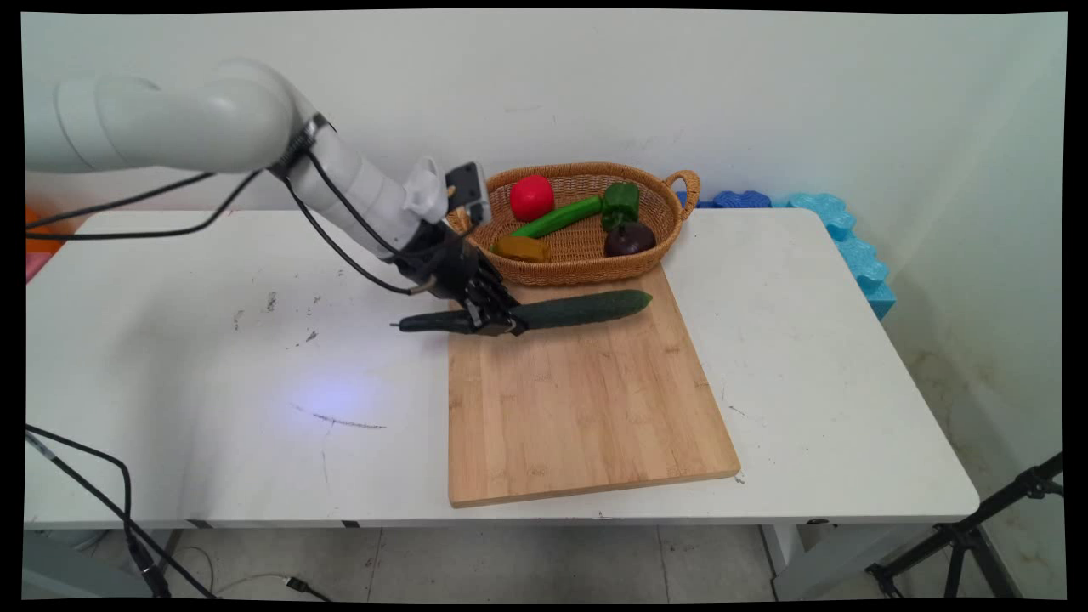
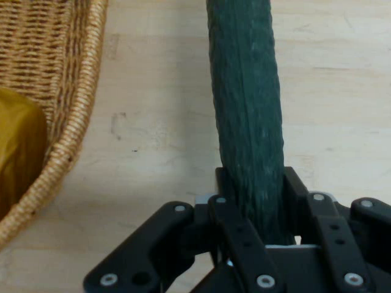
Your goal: Place the picked object on the cutting board
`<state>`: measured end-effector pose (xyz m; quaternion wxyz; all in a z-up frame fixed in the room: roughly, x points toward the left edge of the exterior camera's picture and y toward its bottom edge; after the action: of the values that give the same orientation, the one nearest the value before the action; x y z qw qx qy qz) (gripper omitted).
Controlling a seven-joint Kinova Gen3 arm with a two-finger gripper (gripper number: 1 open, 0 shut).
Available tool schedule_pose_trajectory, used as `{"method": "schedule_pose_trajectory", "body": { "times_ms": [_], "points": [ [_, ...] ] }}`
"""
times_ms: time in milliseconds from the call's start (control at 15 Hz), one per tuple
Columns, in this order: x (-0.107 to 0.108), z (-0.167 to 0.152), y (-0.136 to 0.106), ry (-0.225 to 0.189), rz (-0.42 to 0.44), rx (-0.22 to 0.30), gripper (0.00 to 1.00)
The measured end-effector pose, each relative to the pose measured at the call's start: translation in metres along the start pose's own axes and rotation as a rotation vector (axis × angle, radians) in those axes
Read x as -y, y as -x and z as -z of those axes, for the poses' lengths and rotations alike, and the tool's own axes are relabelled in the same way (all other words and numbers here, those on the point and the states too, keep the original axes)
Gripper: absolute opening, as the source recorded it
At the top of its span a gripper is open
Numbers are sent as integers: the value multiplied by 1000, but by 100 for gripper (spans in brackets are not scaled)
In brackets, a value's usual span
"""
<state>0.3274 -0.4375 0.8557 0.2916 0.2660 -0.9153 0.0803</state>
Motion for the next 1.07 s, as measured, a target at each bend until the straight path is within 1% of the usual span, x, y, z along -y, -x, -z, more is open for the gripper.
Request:
{"method": "schedule_pose_trajectory", "body": {
  "times_ms": [400, 800, 867, 1067],
  "points": [
    [4, -31, 4, -7, -4, -8, 0],
    [8, -50, 5, -15, -21, -27, 0],
    [8, -52, 4, -17, -24, -32, 100],
    [8, -55, 2, -15, -31, -47, 100]
  ]
}}
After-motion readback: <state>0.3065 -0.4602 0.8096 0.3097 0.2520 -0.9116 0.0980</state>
